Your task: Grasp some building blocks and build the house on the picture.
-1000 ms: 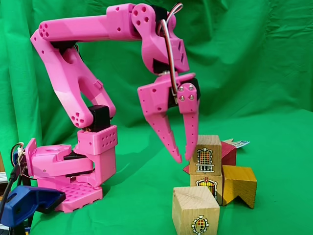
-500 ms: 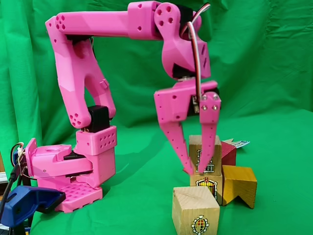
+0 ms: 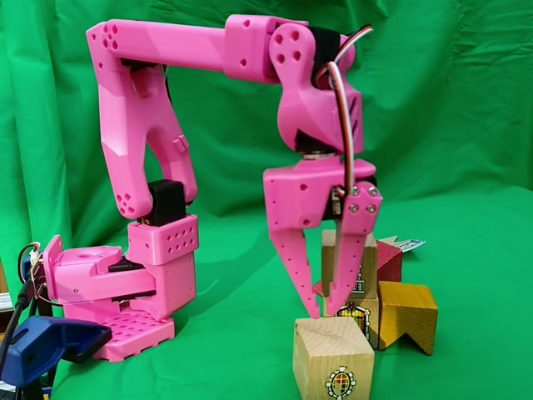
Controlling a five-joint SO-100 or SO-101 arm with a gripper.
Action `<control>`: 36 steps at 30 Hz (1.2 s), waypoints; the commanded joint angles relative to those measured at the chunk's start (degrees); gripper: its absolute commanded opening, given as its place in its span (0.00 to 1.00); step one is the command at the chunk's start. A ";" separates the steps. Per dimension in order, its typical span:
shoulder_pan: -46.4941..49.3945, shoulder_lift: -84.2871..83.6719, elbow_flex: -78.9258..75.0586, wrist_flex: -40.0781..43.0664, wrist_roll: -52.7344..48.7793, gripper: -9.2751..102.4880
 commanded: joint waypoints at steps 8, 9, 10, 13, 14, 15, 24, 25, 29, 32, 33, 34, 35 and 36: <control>-0.26 -6.42 -10.72 0.09 -4.66 0.09; -0.35 -6.77 -11.60 0.18 -4.66 0.09; -0.53 -7.03 -12.39 0.26 -4.66 0.09; -0.62 -7.29 -13.10 0.35 -4.66 0.09; -0.62 -7.29 -12.74 0.35 -4.66 0.10; -0.70 -7.29 -12.57 0.35 -4.66 0.11; -0.26 -7.38 -8.88 0.53 -4.66 0.26; -0.26 -7.38 -7.73 0.53 -4.66 0.27; -0.18 -6.33 -2.90 0.53 -4.66 0.29; -0.18 -6.24 -1.58 0.53 -4.66 0.30; -0.18 -6.24 -1.58 0.53 -4.66 0.30; -0.18 -6.24 -1.58 0.62 -4.66 0.30; -0.18 -6.24 -1.58 0.62 -4.66 0.30; -0.18 -6.24 -1.58 0.62 -4.66 0.30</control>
